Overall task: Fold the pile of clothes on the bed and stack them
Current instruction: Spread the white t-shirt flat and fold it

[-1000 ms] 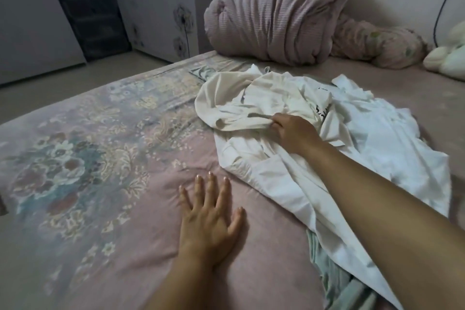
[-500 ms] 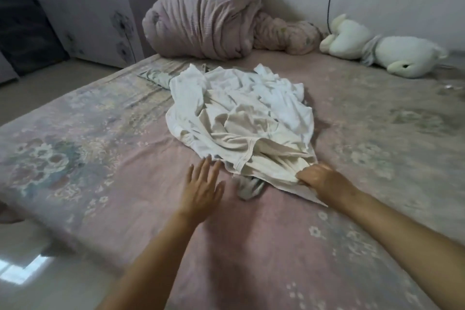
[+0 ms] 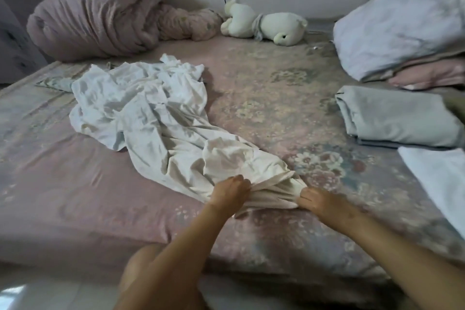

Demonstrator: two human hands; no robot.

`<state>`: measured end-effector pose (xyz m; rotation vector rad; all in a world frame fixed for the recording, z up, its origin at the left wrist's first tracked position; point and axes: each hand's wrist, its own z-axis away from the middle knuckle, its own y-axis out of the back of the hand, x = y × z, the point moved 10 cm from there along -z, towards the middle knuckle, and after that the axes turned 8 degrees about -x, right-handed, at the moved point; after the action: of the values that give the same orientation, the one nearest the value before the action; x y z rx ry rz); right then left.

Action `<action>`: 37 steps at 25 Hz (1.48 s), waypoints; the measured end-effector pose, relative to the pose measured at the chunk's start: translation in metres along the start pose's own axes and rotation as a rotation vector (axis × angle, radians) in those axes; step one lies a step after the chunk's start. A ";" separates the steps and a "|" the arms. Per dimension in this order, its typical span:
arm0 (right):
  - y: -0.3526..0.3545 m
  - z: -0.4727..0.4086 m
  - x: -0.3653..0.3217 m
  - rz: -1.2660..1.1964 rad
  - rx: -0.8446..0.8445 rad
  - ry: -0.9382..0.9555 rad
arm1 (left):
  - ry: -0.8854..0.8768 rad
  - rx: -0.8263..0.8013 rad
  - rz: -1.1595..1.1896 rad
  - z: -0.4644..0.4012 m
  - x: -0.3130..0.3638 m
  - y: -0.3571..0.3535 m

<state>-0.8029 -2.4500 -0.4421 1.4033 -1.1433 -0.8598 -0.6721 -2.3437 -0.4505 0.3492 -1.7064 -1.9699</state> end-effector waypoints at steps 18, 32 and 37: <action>-0.001 -0.034 0.066 -0.946 0.099 -0.830 | 0.066 0.212 0.396 0.004 -0.012 0.126; -0.022 -0.044 0.015 -0.447 -0.497 -0.383 | -0.215 0.098 -0.034 0.061 0.016 -0.015; -0.008 -0.041 0.020 -0.353 -0.346 -0.344 | -0.178 0.262 0.054 0.058 0.020 -0.015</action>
<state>-0.7578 -2.4576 -0.4413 1.2104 -0.9463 -1.5202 -0.7214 -2.3039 -0.4521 0.2207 -2.0718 -1.7869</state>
